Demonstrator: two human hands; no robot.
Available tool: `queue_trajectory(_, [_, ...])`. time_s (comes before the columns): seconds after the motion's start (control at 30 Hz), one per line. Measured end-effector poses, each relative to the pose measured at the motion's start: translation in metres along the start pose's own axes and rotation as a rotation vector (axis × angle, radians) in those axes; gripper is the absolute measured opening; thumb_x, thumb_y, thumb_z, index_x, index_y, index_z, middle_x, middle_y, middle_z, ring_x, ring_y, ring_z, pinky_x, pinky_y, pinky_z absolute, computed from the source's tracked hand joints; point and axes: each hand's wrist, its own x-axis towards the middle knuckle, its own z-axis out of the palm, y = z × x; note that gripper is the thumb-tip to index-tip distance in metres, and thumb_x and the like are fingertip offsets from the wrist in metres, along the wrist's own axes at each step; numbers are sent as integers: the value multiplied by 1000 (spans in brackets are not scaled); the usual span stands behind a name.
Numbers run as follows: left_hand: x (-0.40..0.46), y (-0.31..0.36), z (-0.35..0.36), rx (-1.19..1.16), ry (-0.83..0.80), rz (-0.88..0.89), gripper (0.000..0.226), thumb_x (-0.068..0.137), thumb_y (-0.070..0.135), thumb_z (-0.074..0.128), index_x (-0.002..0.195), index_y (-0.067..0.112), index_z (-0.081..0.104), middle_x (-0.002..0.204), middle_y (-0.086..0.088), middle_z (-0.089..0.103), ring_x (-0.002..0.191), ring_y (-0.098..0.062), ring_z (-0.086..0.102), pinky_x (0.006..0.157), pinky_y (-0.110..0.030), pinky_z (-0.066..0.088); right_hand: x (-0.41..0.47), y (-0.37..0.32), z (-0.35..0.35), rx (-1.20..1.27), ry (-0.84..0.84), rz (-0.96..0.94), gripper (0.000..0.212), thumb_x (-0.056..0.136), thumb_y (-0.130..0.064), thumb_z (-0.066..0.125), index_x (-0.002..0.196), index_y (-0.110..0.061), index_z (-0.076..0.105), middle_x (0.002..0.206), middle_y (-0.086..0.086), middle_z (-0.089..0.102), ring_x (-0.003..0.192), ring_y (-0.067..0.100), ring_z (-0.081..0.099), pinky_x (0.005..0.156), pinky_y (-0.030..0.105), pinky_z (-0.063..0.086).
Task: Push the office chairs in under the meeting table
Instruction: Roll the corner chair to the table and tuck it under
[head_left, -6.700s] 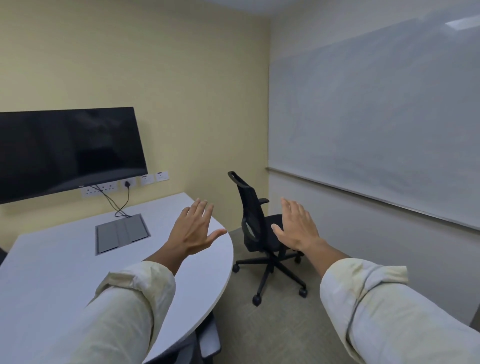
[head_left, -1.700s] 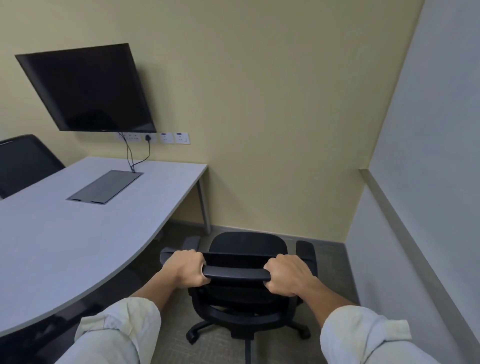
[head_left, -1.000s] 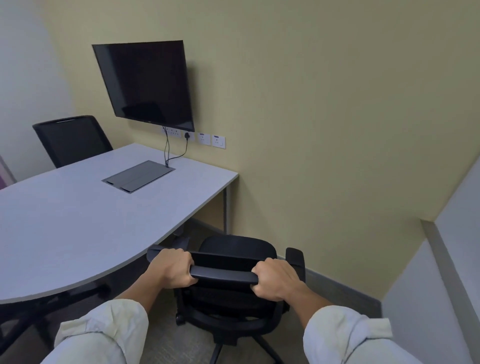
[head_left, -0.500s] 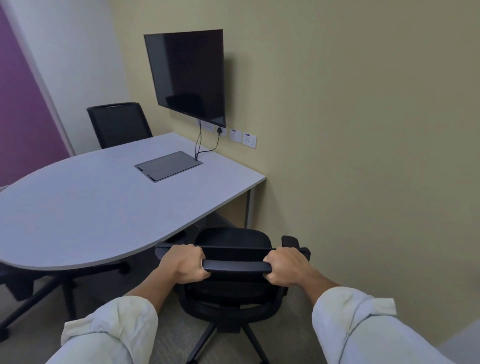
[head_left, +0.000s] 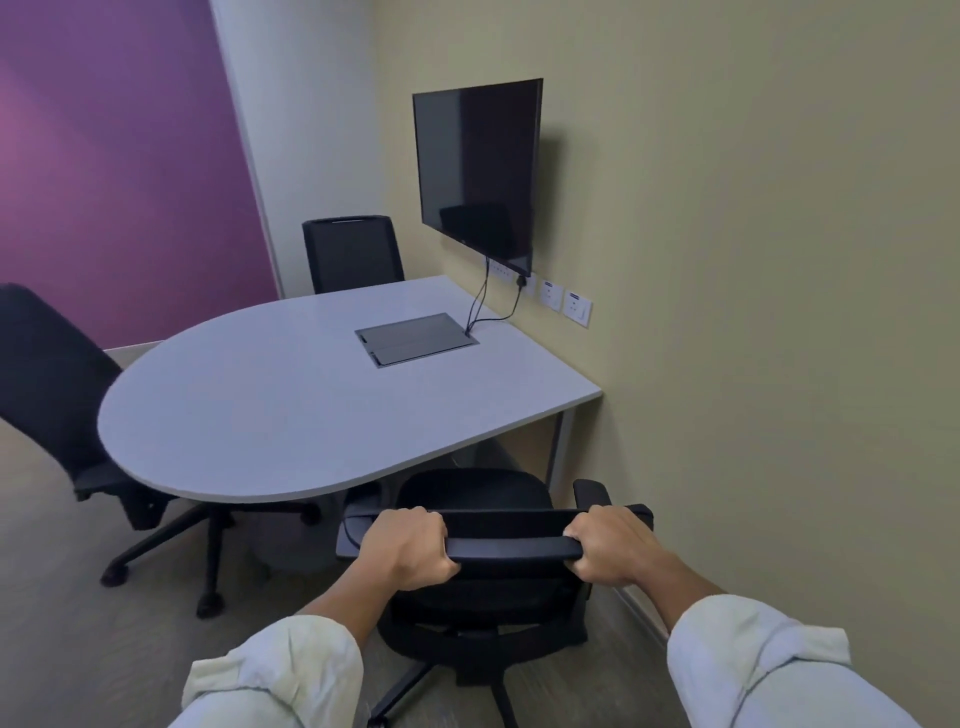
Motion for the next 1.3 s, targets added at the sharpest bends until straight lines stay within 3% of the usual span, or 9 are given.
queue_trajectory(0.33, [66,3,3,26,6,-127,40,66,62,42,56,24,46,55,6,51,48,-14,46,51,-32,35,74,55,-14,-33,18,-107,23,75,-35,57,57,-28,44,57,-7,52,61,19,52,55,30,32])
queue_trajectory(0.7, [150,0,-2,-8,2,-232,33,71,57,44,62,26,44,60,7,50,57,-21,52,58,-34,39,175,115,-28,-81,7,-133,12,75,-31,59,71,-20,61,66,-3,63,64,19,56,57,32,36])
queue_trajectory(1.03, [210,-2,-2,-30,19,-330,28,76,52,41,62,27,42,59,7,49,51,-13,45,53,-33,37,252,163,-34,-76,21,-237,20,73,-36,57,59,-24,49,56,-8,53,58,14,51,53,30,29])
queue_trajectory(1.3, [249,25,-4,-76,42,-383,23,73,43,44,62,23,49,58,5,53,48,-16,47,48,-31,31,290,208,-44,-109,-24,-278,22,73,-32,60,57,-24,47,54,-9,49,55,12,47,51,31,29])
